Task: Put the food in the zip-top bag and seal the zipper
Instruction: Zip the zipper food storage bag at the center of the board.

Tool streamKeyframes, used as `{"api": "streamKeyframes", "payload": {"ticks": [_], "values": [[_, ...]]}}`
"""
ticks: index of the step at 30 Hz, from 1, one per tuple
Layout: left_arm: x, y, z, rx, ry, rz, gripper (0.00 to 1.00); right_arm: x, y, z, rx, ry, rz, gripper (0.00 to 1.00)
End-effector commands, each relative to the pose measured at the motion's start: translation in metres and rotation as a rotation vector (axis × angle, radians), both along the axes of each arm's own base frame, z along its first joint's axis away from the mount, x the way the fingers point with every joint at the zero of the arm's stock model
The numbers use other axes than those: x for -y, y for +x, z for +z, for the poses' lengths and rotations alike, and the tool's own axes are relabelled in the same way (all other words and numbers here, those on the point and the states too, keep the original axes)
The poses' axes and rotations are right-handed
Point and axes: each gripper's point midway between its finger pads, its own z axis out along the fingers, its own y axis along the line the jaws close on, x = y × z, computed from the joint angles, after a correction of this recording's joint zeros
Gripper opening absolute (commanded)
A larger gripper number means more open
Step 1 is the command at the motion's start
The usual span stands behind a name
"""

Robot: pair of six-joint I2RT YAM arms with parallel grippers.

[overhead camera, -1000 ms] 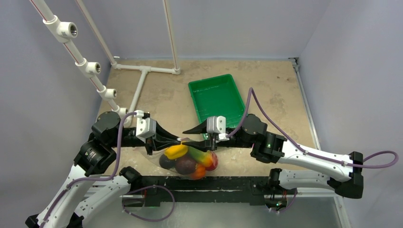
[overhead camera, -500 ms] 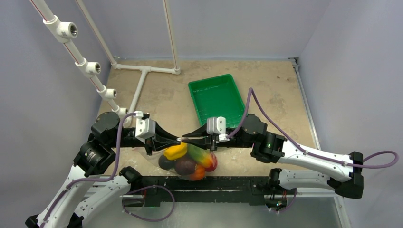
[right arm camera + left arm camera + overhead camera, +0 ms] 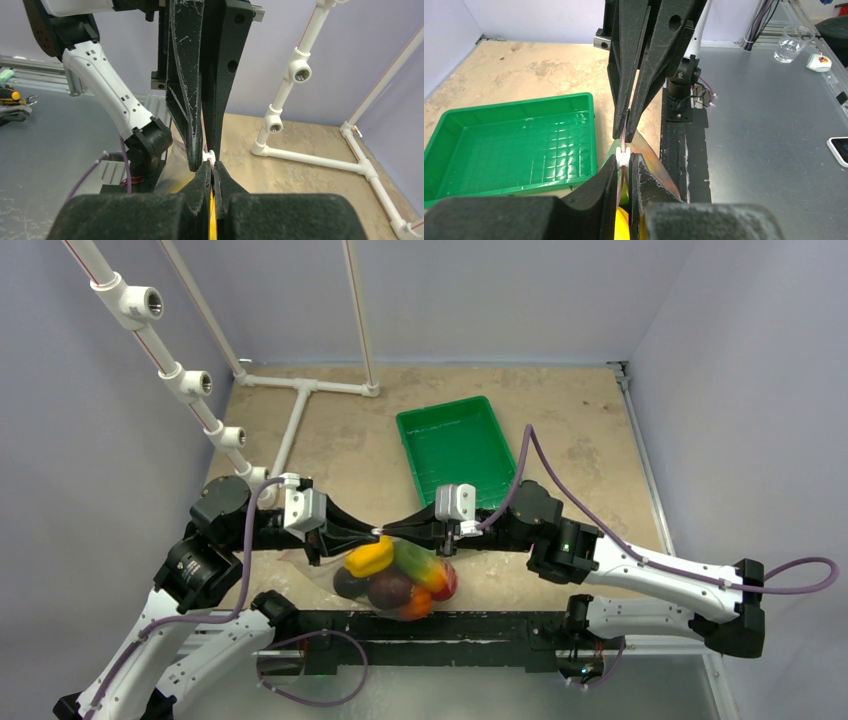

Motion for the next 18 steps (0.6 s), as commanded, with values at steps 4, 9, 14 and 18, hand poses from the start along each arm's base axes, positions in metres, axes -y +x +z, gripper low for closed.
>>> {"api": "streamKeyframes", "payload": {"ticks": [4, 9, 14, 18], "values": [[-0.005, 0.002, 0.014, 0.054, -0.034, 0.039, 0.0, 0.022, 0.043, 0.038, -0.005, 0.139, -0.272, 0.0], [-0.009, 0.007, 0.012, 0.049, -0.03, 0.089, 0.0, 0.037, 0.059, 0.043, -0.018, 0.187, -0.384, 0.0], [-0.013, 0.01, 0.011, 0.041, -0.022, 0.131, 0.0, 0.051, 0.076, 0.045, -0.038, 0.217, -0.504, 0.0], [-0.017, 0.014, 0.01, 0.031, -0.015, 0.171, 0.0, 0.059, 0.091, 0.041, -0.065, 0.237, -0.599, 0.0]]}}
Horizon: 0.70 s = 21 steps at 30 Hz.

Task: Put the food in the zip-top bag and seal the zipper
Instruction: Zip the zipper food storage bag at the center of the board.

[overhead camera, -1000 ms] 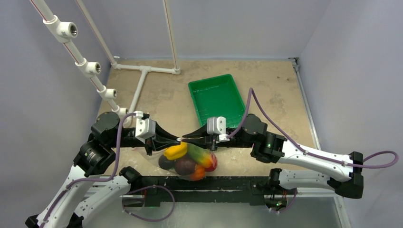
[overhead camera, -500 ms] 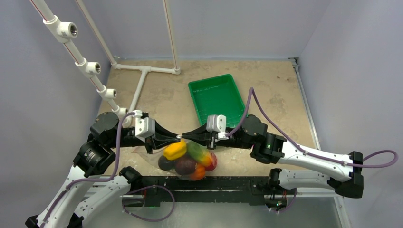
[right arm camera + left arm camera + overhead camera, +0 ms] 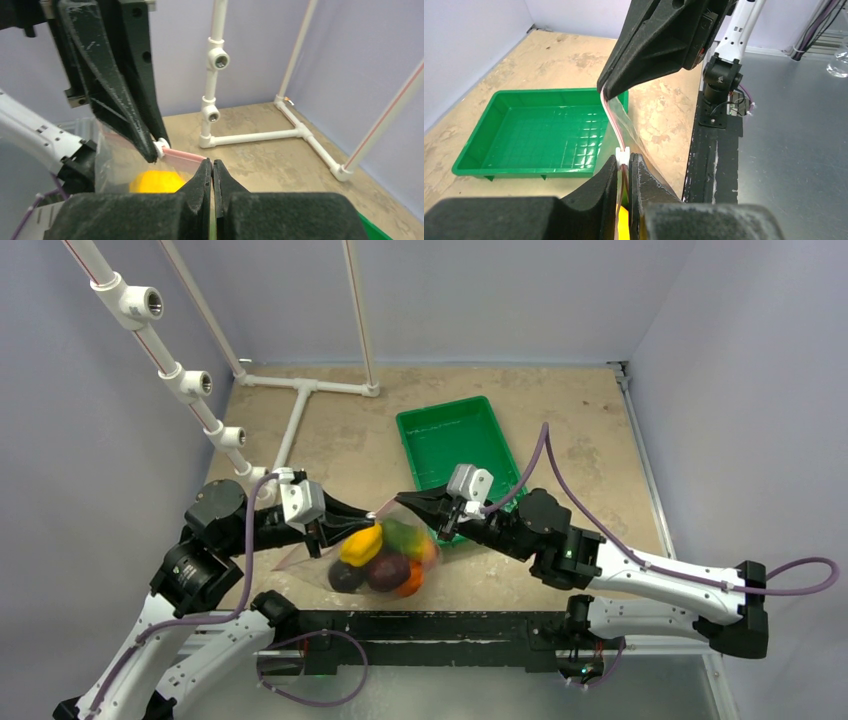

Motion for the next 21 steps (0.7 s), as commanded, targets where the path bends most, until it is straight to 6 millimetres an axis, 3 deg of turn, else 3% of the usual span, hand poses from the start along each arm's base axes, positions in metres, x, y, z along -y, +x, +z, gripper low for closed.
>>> {"api": "streamKeyframes", "payload": {"ticks": [1, 8, 16, 21], "values": [[-0.008, -0.009, 0.006, -0.003, -0.008, 0.012, 0.0, 0.04, 0.045, 0.032, -0.005, 0.157, -0.294, 0.0], [-0.017, -0.004, 0.003, -0.019, 0.002, 0.086, 0.01, 0.053, 0.06, 0.033, -0.046, 0.236, -0.411, 0.0], [-0.026, 0.0, 0.003, -0.03, 0.003, 0.158, 0.01, 0.053, 0.074, 0.025, -0.077, 0.244, -0.491, 0.0], [-0.026, -0.001, 0.002, -0.03, 0.006, 0.149, 0.0, 0.049, 0.059, 0.037, -0.043, 0.255, -0.391, 0.0]]}}
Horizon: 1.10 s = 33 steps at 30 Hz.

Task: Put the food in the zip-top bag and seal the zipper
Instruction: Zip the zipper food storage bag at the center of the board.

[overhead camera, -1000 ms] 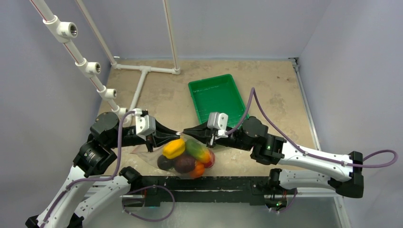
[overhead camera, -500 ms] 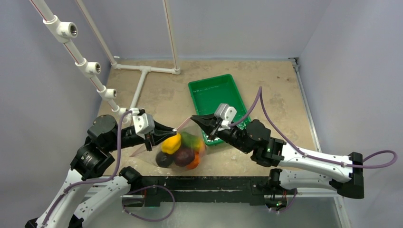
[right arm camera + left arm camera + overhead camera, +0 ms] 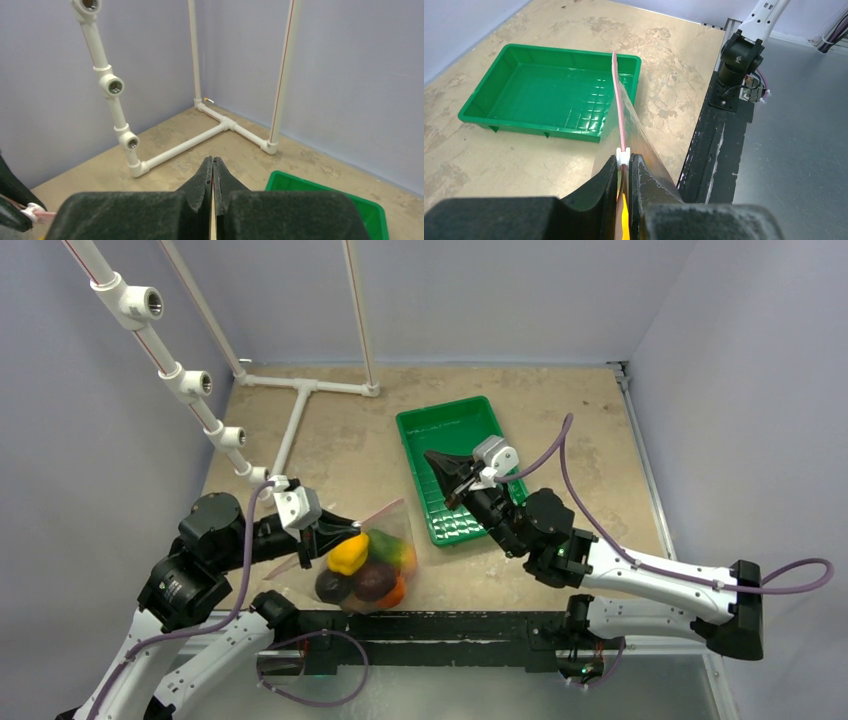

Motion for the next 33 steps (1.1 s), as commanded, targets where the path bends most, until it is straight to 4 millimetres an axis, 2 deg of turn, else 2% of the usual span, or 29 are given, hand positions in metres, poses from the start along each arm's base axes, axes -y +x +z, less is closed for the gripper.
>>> {"api": "streamKeyframes", "payload": {"ticks": [1, 6, 9, 13, 15, 21, 27, 33], "values": [[-0.001, -0.002, 0.029, 0.061, -0.062, 0.003, 0.0, 0.004, -0.013, 0.031, 0.059, 0.071, 0.067, 0.05], [0.004, -0.006, 0.027, 0.059, -0.053, -0.041, 0.0, -0.002, -0.046, 0.043, 0.116, 0.034, 0.254, 0.33], [0.006, -0.009, 0.025, 0.05, -0.047, -0.067, 0.0, -0.005, -0.063, 0.043, 0.132, 0.007, 0.351, 0.51], [0.01, -0.018, 0.027, 0.057, -0.053, -0.131, 0.0, -0.014, -0.081, 0.031, 0.126, -0.05, 0.464, 0.72], [0.013, -0.027, 0.031, 0.068, -0.064, -0.183, 0.0, -0.018, -0.084, 0.027, 0.118, -0.071, 0.487, 0.75], [0.014, -0.039, 0.039, 0.089, -0.081, -0.245, 0.0, -0.029, -0.116, 0.015, 0.156, -0.132, 0.678, 0.78], [0.016, -0.045, 0.041, 0.09, -0.094, -0.287, 0.0, -0.039, -0.122, 0.0, 0.146, -0.154, 0.734, 0.78], [0.018, -0.046, 0.047, 0.1, -0.112, -0.298, 0.0, -0.048, -0.13, -0.013, 0.144, -0.158, 0.795, 0.74]]}}
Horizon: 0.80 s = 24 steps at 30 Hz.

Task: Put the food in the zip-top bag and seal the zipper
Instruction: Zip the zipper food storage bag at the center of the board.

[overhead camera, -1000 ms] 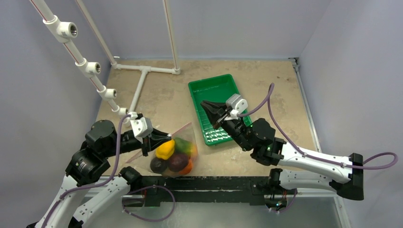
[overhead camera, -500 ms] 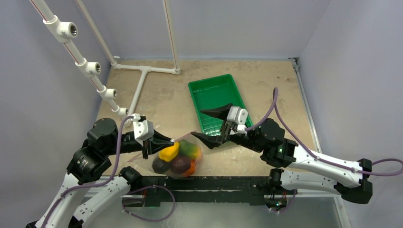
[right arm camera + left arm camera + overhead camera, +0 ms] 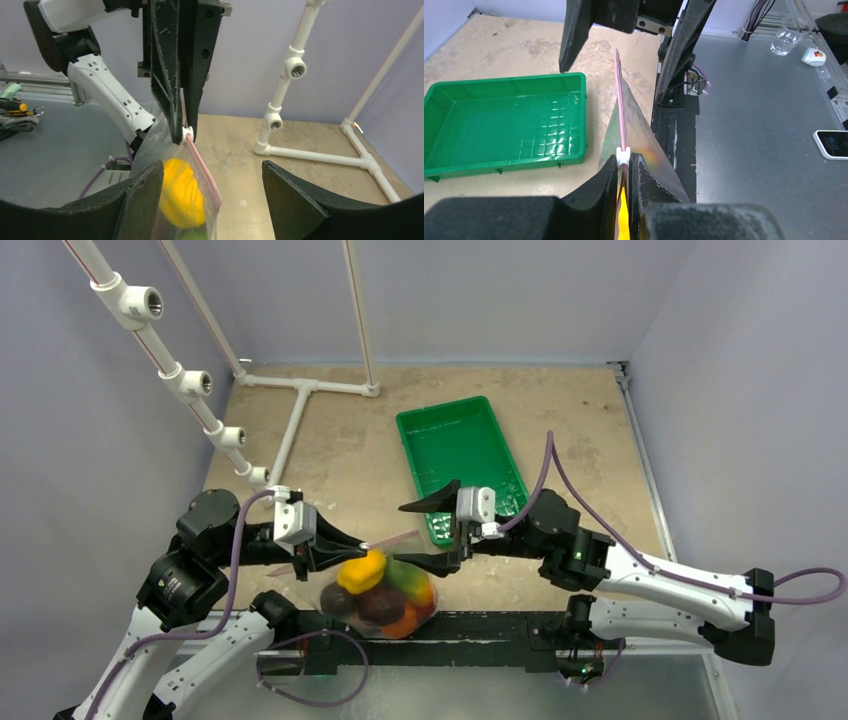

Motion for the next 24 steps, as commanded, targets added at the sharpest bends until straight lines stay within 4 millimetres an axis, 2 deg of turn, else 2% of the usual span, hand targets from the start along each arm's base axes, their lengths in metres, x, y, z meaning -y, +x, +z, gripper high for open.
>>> {"api": "streamKeyframes", "payload": {"ticks": [1, 5, 9, 16, 20, 22, 24], "values": [[0.002, -0.006, 0.035, 0.103, -0.085, -0.037, 0.0, -0.006, -0.011, 0.003, 0.016, 0.027, 0.072, 0.73], [0.003, -0.005, 0.034, 0.098, -0.083, -0.041, 0.0, -0.011, -0.011, -0.006, 0.008, 0.005, 0.087, 0.68], [0.004, -0.003, 0.032, 0.099, -0.082, -0.037, 0.0, -0.017, -0.011, -0.014, -0.003, -0.014, 0.095, 0.54], [0.003, -0.004, 0.033, 0.095, -0.087, -0.035, 0.0, -0.021, 0.003, -0.016, -0.031, -0.01, 0.028, 0.0], [0.003, -0.005, 0.031, 0.083, -0.09, -0.033, 0.0, -0.015, 0.018, 0.002, -0.057, 0.072, -0.065, 0.0], [0.003, -0.005, 0.029, 0.081, -0.091, -0.029, 0.0, -0.009, 0.035, 0.013, -0.072, 0.136, -0.17, 0.0], [0.003, -0.004, 0.027, 0.082, -0.091, -0.027, 0.0, -0.008, 0.05, 0.014, -0.101, 0.151, -0.248, 0.0]]}}
